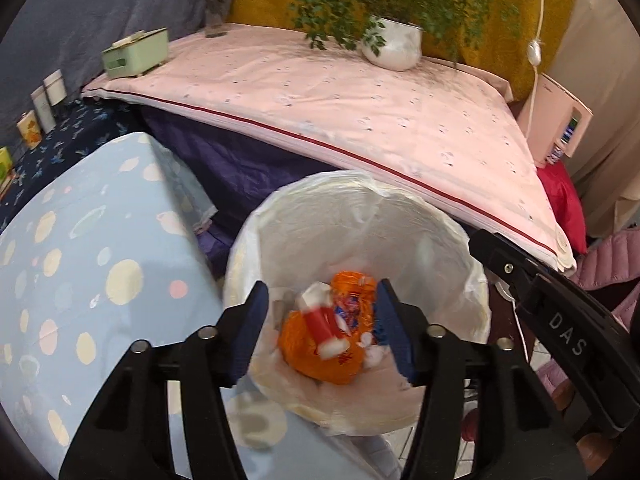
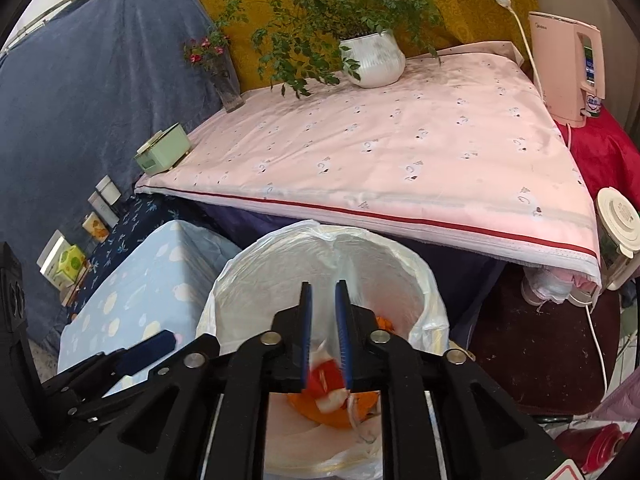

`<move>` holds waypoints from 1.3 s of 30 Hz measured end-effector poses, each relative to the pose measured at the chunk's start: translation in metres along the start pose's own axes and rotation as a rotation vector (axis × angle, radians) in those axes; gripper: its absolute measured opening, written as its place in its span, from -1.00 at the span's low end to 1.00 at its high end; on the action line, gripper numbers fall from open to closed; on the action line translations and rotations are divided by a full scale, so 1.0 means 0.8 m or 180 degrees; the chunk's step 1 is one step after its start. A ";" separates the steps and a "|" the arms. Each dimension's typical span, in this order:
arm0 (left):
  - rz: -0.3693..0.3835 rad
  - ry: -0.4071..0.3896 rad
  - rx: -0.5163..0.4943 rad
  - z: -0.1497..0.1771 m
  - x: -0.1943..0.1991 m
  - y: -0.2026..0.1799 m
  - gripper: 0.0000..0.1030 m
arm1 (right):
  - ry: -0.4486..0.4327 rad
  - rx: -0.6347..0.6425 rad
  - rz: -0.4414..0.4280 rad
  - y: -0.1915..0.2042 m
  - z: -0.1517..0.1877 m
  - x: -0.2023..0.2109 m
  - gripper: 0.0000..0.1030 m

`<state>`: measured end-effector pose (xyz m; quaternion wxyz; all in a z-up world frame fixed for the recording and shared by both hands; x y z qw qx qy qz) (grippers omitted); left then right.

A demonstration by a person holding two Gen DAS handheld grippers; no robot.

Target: Collect trash

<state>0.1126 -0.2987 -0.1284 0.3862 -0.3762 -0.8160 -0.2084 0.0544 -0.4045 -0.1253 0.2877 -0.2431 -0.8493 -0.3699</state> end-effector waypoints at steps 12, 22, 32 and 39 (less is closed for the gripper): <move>-0.0484 0.0108 0.0201 0.053 0.029 0.070 0.26 | 0.0245 0.0411 0.0030 0.048 0.039 0.004 -0.08; -0.0808 0.0105 0.0218 0.088 0.058 0.097 0.66 | 0.0319 0.0725 0.0256 0.050 0.072 0.016 0.46; -0.0797 0.0136 0.0264 0.111 0.067 0.097 0.76 | 0.0349 0.0867 0.0380 0.036 0.092 0.024 0.87; -0.0791 0.0117 0.0262 0.116 0.071 0.091 0.81 | 0.0272 0.1029 0.0498 0.032 0.099 0.032 0.87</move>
Point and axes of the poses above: each gripper's, at about its wrist camera, not at the fingertips, and x roughly against the way its jaws point, y to its left, z to its underside, the point moved 10 cm from there along -x, roughly the way its jaws point, and after that the axes turned 14 degrees about -x, right-handed, at the moved point
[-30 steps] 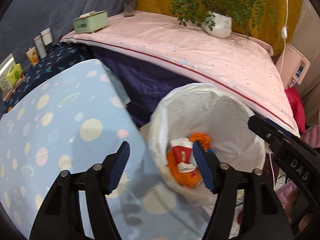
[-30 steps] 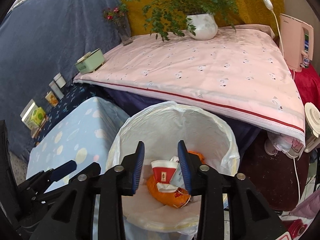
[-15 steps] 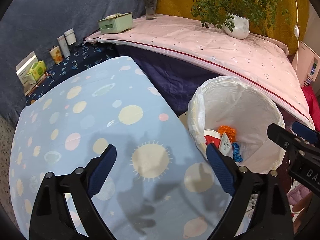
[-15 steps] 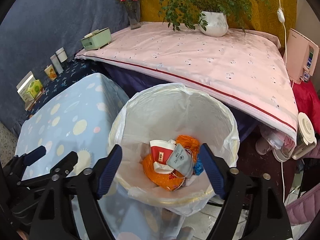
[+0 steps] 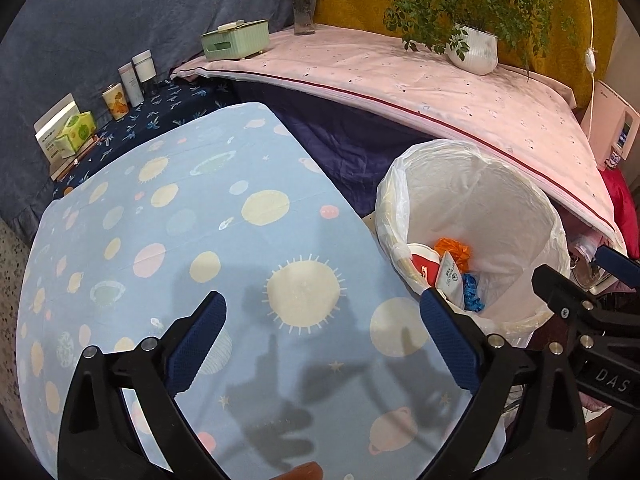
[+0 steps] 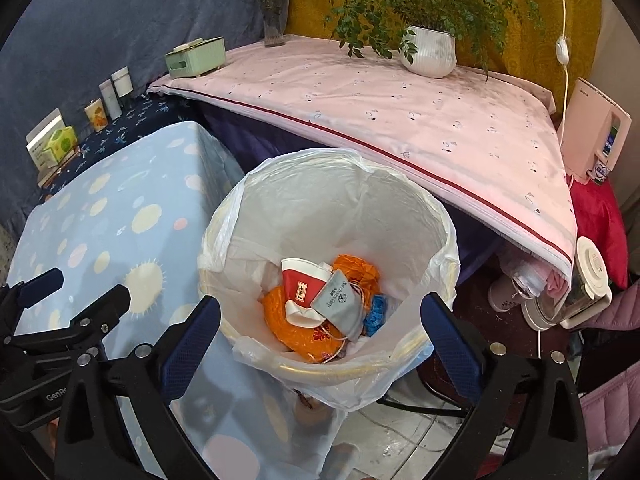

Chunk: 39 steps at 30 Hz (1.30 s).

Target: Collect trash

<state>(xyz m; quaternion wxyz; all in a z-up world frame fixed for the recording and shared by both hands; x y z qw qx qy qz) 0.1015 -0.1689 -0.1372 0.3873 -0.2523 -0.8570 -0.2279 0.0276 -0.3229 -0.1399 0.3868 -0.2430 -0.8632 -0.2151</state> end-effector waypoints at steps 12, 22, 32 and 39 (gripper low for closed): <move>-0.0020 -0.0010 0.0046 0.001 0.008 0.000 0.82 | 0.0015 0.0066 0.0020 0.000 0.005 0.008 0.87; -0.0035 0.0031 0.0059 0.003 0.006 -0.001 0.82 | 0.0005 0.0133 0.0069 -0.001 0.010 0.010 0.87; -0.0014 0.0045 0.0040 0.004 0.005 -0.003 0.82 | 0.0027 0.0148 0.0102 -0.005 0.013 0.011 0.87; -0.0035 0.0054 0.0026 0.005 0.004 -0.004 0.82 | 0.0056 0.0157 0.0117 -0.006 0.016 0.009 0.87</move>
Point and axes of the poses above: each gripper's, at about its wrist camera, not at the fingertips, and x roughly against the way its jaws point, y to its left, z to its underside, the point moved 10 cm from there along -x, roughly the way its jaws point, and after that the axes turned 14 degrees about -x, right-handed, at the moved point
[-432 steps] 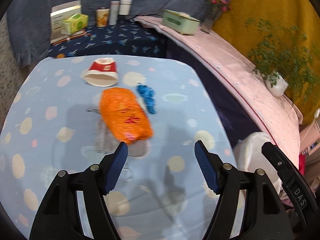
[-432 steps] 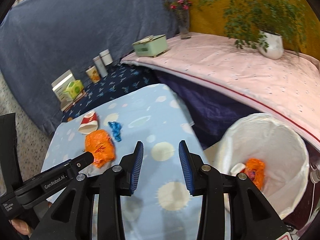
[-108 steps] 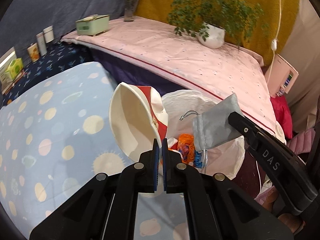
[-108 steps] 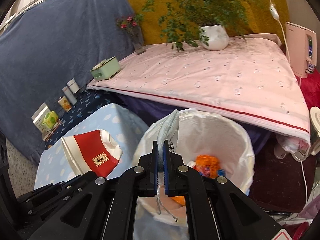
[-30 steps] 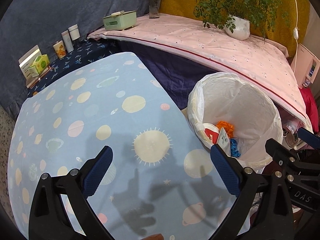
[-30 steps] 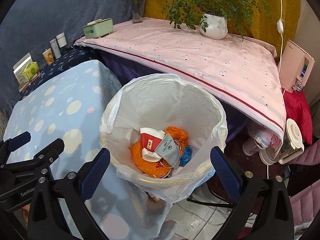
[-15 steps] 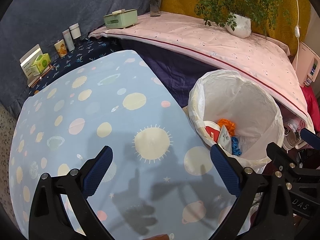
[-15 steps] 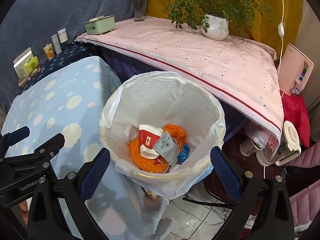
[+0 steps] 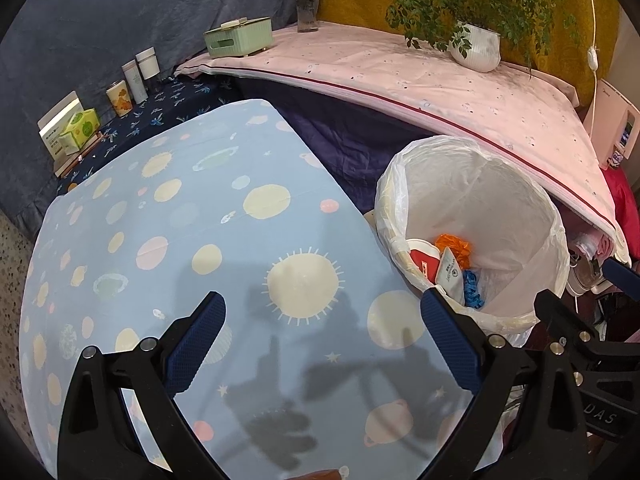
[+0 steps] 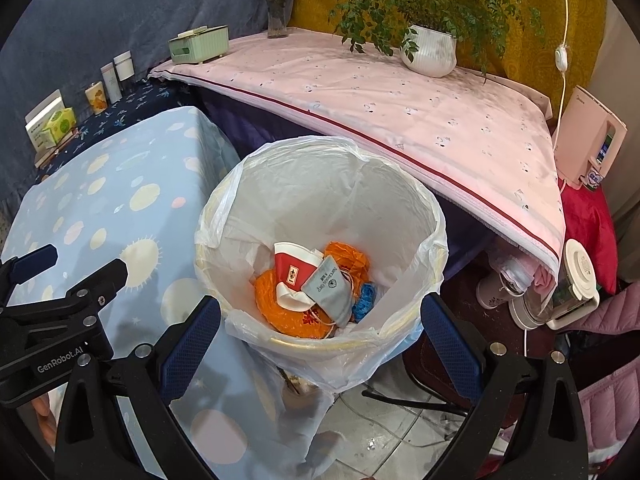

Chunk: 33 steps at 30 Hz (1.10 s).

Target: Collect trash

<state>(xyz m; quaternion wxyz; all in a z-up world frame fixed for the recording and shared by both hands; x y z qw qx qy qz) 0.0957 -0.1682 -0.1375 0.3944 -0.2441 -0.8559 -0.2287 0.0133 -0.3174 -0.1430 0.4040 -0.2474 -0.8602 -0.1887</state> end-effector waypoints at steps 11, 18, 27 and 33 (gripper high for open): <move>0.0012 -0.0004 -0.0016 0.001 -0.001 -0.001 0.82 | 0.0006 0.0026 0.0022 0.000 0.002 0.000 0.87; 0.0004 -0.0011 -0.0008 0.001 0.000 -0.003 0.82 | 0.0003 0.0017 0.0033 -0.002 0.003 0.000 0.87; 0.0016 -0.0046 -0.0013 -0.001 0.002 -0.006 0.81 | -0.0005 0.0006 0.0040 -0.004 0.003 0.000 0.87; 0.0041 -0.0030 -0.0017 0.000 0.002 -0.008 0.81 | -0.0005 -0.0011 0.0057 -0.008 0.004 0.002 0.87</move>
Point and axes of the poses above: each gripper's, at about its wrist camera, not at the fingertips, and x roughly against the way its jaws point, y to its left, z to its underside, the point moved 10 cm from there along -x, roughly the way its jaws point, and after that the axes turned 14 degrees about -x, right-handed, at the moved point
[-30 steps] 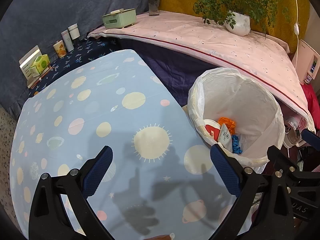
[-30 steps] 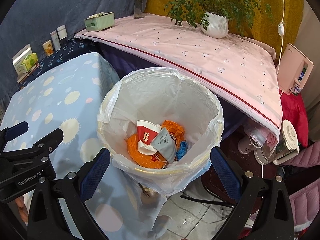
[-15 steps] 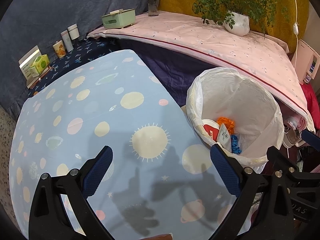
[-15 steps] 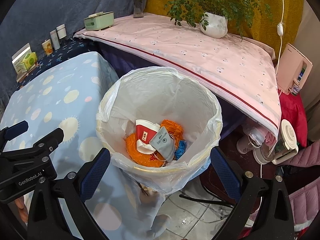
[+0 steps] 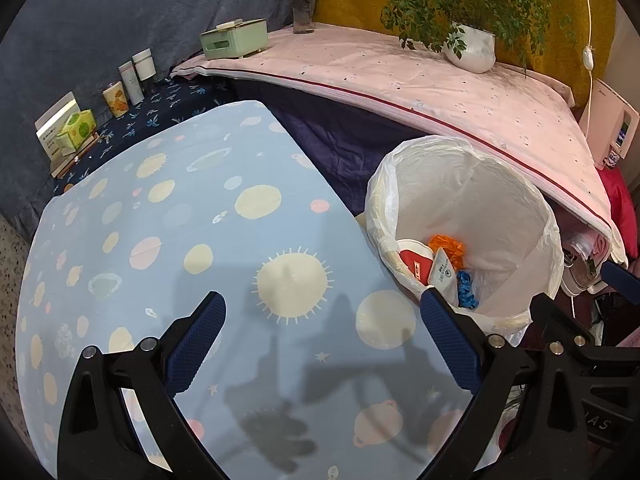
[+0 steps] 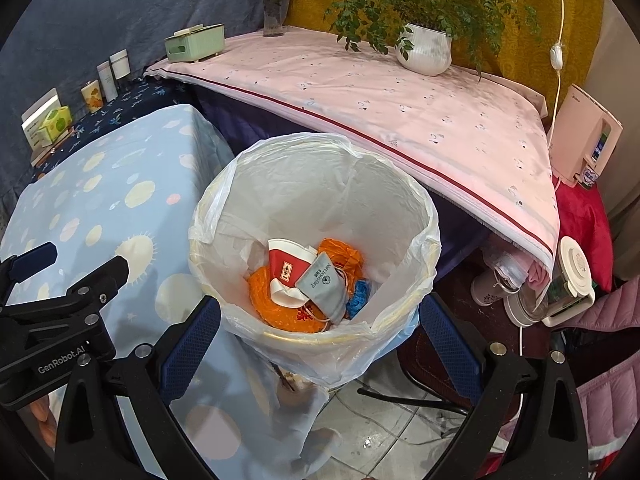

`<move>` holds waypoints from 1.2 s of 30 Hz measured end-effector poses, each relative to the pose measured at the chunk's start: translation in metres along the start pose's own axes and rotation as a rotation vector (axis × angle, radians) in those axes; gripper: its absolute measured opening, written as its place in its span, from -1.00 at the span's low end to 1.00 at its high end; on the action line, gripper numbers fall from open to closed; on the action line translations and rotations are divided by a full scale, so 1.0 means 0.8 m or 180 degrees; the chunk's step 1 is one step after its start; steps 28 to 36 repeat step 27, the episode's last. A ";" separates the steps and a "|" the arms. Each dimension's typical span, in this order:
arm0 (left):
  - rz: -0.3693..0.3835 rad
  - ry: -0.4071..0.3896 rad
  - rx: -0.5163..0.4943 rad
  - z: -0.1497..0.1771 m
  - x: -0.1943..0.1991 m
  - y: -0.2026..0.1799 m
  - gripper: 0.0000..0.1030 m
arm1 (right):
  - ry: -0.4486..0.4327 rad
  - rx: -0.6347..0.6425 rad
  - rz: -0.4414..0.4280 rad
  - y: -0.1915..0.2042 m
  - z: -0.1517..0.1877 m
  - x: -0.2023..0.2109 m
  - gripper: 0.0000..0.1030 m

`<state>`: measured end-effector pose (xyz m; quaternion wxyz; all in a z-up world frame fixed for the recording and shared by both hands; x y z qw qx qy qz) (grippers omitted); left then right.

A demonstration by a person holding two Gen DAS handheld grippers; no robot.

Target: Collect trash

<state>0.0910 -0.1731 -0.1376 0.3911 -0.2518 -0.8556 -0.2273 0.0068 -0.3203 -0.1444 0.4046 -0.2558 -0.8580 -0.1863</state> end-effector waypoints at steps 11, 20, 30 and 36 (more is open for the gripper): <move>0.0033 -0.0002 -0.0029 0.000 0.002 -0.004 0.81 | -0.0009 -0.0013 0.0011 -0.003 -0.001 0.002 0.87; 0.0032 0.0016 -0.0025 0.001 0.001 -0.004 0.81 | -0.0012 -0.0018 0.0026 -0.005 0.000 0.002 0.87; 0.0089 0.0009 0.0012 0.005 -0.002 -0.001 0.81 | -0.0028 -0.0047 0.0046 -0.009 0.000 0.003 0.87; 0.0089 0.0009 0.0012 0.005 -0.002 -0.001 0.81 | -0.0028 -0.0047 0.0046 -0.009 0.000 0.003 0.87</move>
Point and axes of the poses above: each gripper's, at about its wrist camera, not at the fingertips, and x roughly against the way its jaws point, y to its left, z to its underside, the point moved 10 cm from there along -x, roughly the way its jaws point, and after that the axes turned 14 degrees about -x, right-handed, at the moved point
